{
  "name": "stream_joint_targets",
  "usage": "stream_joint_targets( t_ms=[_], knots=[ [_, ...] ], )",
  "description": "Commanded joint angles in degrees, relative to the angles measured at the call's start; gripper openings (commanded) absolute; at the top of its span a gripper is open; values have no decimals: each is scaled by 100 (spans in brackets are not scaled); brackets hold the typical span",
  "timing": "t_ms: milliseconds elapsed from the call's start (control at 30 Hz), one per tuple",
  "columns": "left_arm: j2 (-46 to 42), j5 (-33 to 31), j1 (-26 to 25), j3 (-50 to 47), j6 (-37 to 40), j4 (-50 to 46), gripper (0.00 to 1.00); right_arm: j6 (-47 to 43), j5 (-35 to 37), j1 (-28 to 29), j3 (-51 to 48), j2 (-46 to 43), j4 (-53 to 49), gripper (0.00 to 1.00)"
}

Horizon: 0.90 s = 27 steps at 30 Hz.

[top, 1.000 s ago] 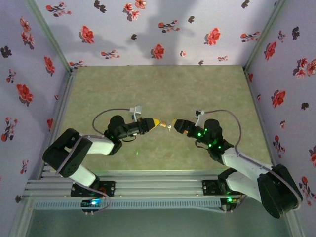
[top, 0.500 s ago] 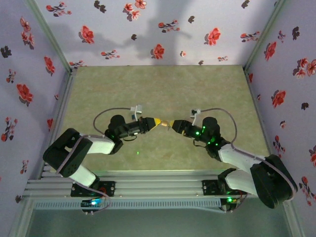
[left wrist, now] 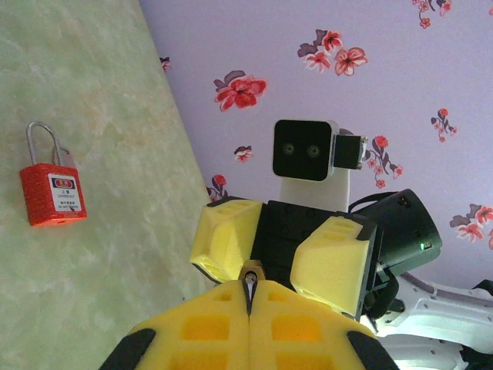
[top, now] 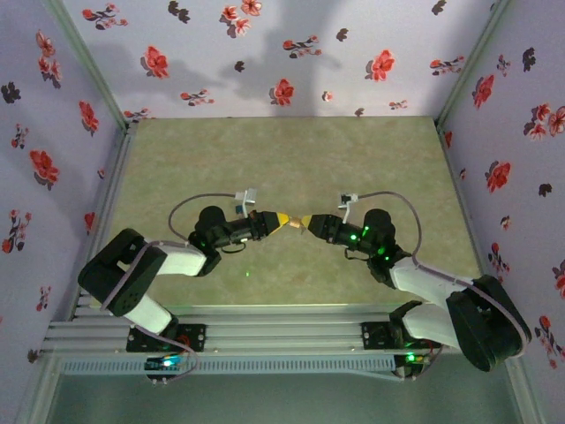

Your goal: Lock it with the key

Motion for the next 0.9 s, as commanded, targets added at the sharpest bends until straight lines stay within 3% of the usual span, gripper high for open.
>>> stream_joint_targets(
  t_ms=[0,867],
  knots=[
    [22,74,-28,72,36,335,0,7,-182,38,117,66,277,45],
    [-175,-18,-41,2,-32,348,0,-41,-343,109,178,178,341,28]
  ],
)
